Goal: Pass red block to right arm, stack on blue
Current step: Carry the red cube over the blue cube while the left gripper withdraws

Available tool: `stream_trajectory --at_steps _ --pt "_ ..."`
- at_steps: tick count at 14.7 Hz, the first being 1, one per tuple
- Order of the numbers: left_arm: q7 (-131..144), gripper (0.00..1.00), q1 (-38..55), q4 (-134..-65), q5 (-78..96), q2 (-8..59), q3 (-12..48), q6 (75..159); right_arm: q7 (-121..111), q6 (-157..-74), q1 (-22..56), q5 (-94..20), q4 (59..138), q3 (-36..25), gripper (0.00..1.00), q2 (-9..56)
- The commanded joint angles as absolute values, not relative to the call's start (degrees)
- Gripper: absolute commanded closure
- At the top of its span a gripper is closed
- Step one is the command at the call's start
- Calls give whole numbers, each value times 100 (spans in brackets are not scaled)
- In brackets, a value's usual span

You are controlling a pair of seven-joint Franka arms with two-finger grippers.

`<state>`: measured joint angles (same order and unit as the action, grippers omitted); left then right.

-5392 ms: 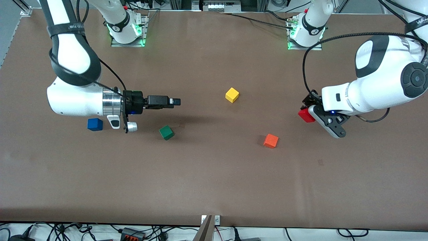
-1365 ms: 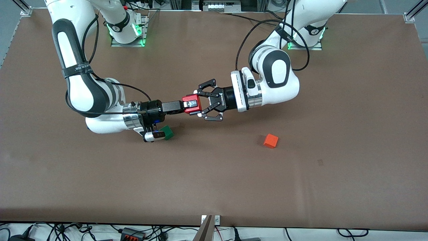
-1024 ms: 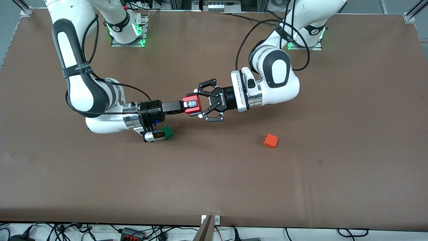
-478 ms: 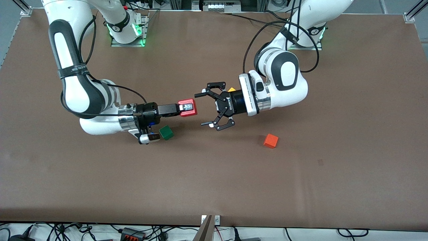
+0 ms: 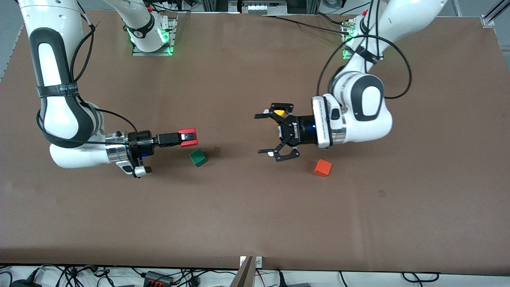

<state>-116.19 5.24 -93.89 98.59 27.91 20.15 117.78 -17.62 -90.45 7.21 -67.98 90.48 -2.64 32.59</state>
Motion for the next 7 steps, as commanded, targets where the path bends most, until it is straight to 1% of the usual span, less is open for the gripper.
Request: stream_trajectory --at_steps 1,4,7 --pt "-10997 0 142 -9396 8793 2689 2039 11427 -1871 -9017 414 -5655 8974 -220 100 3234" --pt "-10339 0 -114 -9159 7888 2689 1987 10918 -1890 -9245 176 -4382 8965 -255 100 3208" --pt "-9442 0 -290 -8782 6683 2689 1995 10724 -1890 -9623 185 -2511 8974 -290 100 3077"
